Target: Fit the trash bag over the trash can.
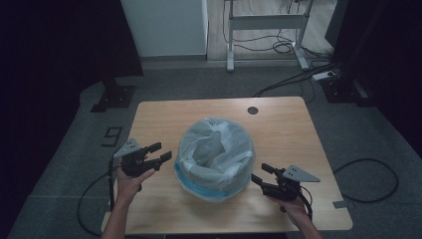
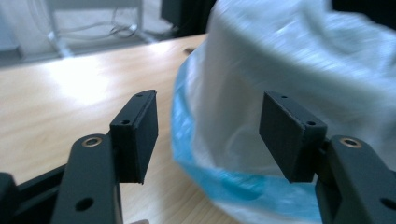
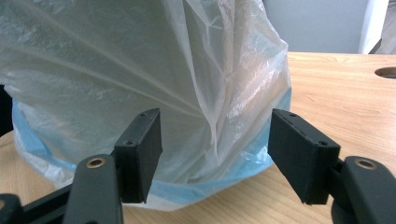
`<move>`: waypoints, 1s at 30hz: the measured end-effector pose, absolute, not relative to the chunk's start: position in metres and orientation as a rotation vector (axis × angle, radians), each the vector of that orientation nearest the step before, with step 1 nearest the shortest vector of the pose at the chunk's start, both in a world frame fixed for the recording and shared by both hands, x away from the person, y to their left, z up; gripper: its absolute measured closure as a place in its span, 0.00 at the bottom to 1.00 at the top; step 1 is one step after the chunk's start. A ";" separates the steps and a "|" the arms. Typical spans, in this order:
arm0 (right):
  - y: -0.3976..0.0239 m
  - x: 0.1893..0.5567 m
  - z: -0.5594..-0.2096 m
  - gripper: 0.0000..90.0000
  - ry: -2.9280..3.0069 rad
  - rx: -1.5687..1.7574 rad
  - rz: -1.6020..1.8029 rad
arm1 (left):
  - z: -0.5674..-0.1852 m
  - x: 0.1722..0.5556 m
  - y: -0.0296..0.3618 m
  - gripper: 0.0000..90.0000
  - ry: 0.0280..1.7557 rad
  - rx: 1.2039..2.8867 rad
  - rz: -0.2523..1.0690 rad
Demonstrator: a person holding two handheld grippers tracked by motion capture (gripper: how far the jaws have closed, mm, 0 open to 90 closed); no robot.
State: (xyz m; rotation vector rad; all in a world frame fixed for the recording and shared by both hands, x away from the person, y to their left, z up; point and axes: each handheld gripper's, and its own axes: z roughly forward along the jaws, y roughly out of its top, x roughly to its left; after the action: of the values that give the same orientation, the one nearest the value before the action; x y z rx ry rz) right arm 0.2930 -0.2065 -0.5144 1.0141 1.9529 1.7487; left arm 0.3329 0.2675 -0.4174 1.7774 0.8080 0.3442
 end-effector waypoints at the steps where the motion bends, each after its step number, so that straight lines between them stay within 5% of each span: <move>1: -0.208 0.291 -0.514 0.36 1.959 1.008 1.758 | -0.413 0.332 0.267 0.39 0.779 1.782 0.341; 30: -0.226 0.293 -0.525 0.36 1.943 1.086 1.820 | -0.361 0.365 0.217 0.40 0.458 1.880 0.198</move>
State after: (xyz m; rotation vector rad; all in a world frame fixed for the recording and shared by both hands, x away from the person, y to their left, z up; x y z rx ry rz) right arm 0.2927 -0.2264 -0.5254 1.0860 1.9435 1.8204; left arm 0.3651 0.2171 -0.3613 1.8803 0.4575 0.1981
